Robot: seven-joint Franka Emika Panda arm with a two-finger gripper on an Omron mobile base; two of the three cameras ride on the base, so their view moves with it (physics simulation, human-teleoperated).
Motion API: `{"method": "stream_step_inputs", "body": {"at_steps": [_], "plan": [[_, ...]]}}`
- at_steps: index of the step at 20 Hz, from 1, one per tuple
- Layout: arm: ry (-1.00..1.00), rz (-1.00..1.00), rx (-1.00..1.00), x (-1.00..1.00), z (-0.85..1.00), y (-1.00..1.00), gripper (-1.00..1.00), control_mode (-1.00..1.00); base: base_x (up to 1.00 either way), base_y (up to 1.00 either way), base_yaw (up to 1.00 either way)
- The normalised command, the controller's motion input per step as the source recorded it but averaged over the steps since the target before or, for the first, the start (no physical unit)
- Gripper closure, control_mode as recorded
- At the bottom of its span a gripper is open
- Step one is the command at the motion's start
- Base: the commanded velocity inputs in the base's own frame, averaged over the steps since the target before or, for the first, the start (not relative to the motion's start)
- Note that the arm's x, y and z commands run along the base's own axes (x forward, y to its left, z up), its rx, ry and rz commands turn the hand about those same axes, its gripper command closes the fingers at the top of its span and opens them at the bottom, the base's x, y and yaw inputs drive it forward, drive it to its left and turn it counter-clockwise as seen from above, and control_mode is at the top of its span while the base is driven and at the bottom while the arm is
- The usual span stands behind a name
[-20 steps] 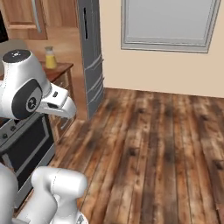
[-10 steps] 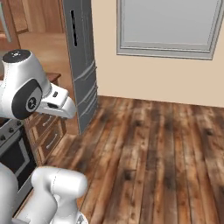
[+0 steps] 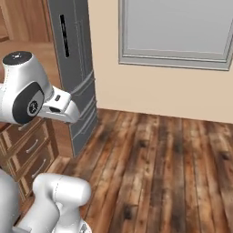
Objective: There is a tray on the dining counter. Grab the cup, mug, and pitcher and place them on the tray. The pitcher may be placed next to the tray if it cannot fit the tray.
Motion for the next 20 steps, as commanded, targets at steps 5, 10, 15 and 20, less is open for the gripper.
{"method": "stream_step_inputs", "body": {"at_steps": [5,10,15,20], "plan": [[0.00,0.00,0.00,0.00,0.00,0.00,-1.00,1.00,0.77,-0.25,0.25],[0.00,0.00,0.00,0.00,0.00,0.00,-1.00,1.00,0.59,-0.29,0.43],[0.00,0.00,0.00,0.00,0.00,0.00,-1.00,1.00,0.53,-0.32,0.45],[0.00,0.00,0.00,0.00,0.00,0.00,-1.00,1.00,0.45,-0.46,0.46]]}}
